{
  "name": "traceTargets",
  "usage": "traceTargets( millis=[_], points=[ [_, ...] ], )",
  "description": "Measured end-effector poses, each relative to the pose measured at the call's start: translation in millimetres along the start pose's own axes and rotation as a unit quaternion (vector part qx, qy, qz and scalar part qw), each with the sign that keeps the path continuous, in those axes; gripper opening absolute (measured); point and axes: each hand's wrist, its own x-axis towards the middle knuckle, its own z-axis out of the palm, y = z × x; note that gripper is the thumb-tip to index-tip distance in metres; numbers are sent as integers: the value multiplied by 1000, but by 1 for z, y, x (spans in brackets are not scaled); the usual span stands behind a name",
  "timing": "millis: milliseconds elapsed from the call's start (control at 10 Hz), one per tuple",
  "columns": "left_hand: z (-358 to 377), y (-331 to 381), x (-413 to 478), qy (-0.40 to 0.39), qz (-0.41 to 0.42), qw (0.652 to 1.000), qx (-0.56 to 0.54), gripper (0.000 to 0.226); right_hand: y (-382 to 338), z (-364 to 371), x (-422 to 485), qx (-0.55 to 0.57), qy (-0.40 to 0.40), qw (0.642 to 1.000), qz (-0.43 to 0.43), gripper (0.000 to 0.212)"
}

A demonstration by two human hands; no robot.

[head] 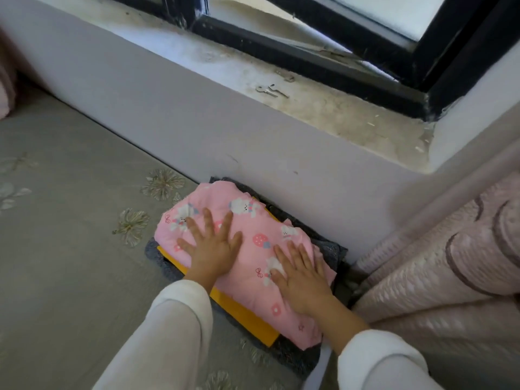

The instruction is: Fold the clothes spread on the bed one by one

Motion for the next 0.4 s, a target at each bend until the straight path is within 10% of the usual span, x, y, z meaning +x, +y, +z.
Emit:
traceTargets(
  millis=[400],
  points=[
    [-9,38,-122,19,87,996,-5,57,-22,-73,-71,203,143,968,-16,54]
  ],
)
